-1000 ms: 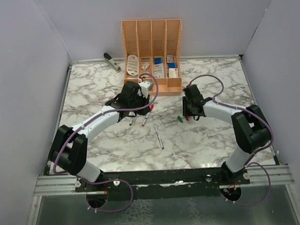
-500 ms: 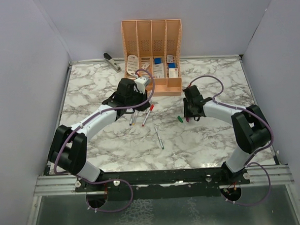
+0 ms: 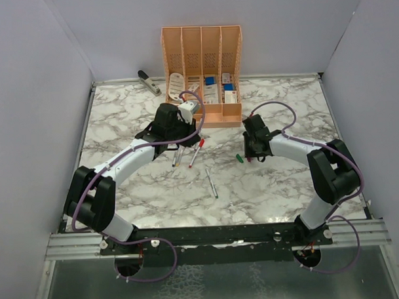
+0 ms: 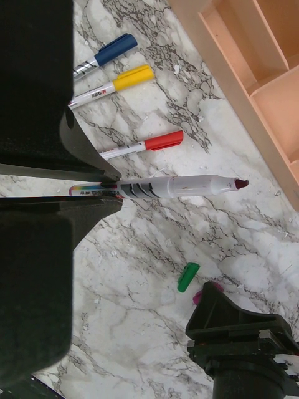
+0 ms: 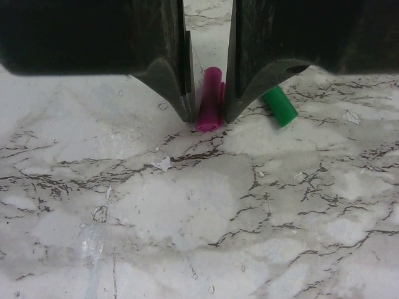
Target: Insert the pens into the pen caps
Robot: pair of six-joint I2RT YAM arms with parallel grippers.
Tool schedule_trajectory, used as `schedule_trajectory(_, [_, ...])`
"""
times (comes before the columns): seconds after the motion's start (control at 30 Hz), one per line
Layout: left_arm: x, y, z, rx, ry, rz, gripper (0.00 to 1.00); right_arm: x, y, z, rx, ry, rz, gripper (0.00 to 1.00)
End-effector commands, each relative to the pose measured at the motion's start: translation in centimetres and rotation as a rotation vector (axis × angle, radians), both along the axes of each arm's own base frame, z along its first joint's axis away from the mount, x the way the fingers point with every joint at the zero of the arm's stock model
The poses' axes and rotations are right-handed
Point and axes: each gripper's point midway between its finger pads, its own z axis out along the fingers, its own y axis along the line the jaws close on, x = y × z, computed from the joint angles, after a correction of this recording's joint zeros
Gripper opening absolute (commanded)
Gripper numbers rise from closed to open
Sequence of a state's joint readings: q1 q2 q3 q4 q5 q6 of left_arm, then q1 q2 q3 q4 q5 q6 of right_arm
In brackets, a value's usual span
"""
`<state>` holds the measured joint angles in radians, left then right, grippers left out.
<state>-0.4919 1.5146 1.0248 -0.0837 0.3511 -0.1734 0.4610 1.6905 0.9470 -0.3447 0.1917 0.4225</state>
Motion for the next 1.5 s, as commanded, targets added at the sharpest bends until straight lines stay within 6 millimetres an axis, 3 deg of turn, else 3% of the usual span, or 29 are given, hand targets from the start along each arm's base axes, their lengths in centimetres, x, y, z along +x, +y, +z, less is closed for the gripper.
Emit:
schedule_trajectory(0.0, [0.2, -0.3, 1.0, -0.038, -0.020, -0.009, 0.00, -2.2, 0.3, -2.0, -0.003, 0.105, 0.010, 0.24])
schedule_trajectory(0.13, [0.2, -0.2, 1.1, -0.037, -0.020, -0.007, 0.00, -3.3, 0.1, -2.8, -0.014, 0.155, -0.002, 0.23])
schedule_trajectory(0.33, [0.3, -0.1, 1.4, -0.042, -0.032, -0.001, 0.00, -4.6, -0.3, -3.6, -0.030, 0.209, -0.026, 0.03])
schedule_trajectory(0.5, [0.4, -0.4, 1.7, -0.056, -0.028, -0.014, 0.00, -2.4, 0.8, -2.0, -0.003, 0.136, 0.006, 0.01])
schedule_trajectory(0.6, [0.3, -0.7, 2.0, -0.076, -0.032, -0.026, 0.00, 0.7, 2.2, 0.8, 0.036, 0.013, 0.042, 0.01])
schedule_trajectory(0.7, [0.0, -0.8, 2.1, -0.097, -0.035, -0.034, 0.00, 4.4, 3.8, 5.1, 0.092, -0.159, 0.079, 0.01])
schedule_trajectory(0.83, [-0.7, -1.4, 2.1, -0.124, -0.027, -0.078, 0.00, 7.9, 6.6, 12.3, 0.230, -0.434, 0.156, 0.01])
schedule_trajectory(0.93, [-1.3, -2.1, 2.0, -0.158, -0.013, -0.125, 0.00, 8.9, 8.3, 17.6, 0.338, -0.624, 0.216, 0.01])
schedule_trajectory(1.03, [-2.0, -3.0, 2.2, -0.214, 0.011, -0.176, 0.00, 8.7, 9.2, 22.2, 0.434, -0.786, 0.267, 0.01])
schedule_trajectory(1.2, [-3.1, -4.7, 4.2, -0.365, 0.026, -0.240, 0.00, 5.9, 10.8, 27.6, 0.650, -0.981, 0.370, 0.01])
schedule_trajectory(1.37, [-3.1, -5.3, 6.0, -0.390, 0.017, -0.283, 0.00, 3.8, 12.1, 29.8, 0.846, -1.039, 0.435, 0.01])
schedule_trajectory(1.47, [-3.3, -5.8, 6.8, -0.426, 0.018, -0.312, 0.00, 3.1, 12.8, 29.8, 0.919, -1.018, 0.461, 0.01])
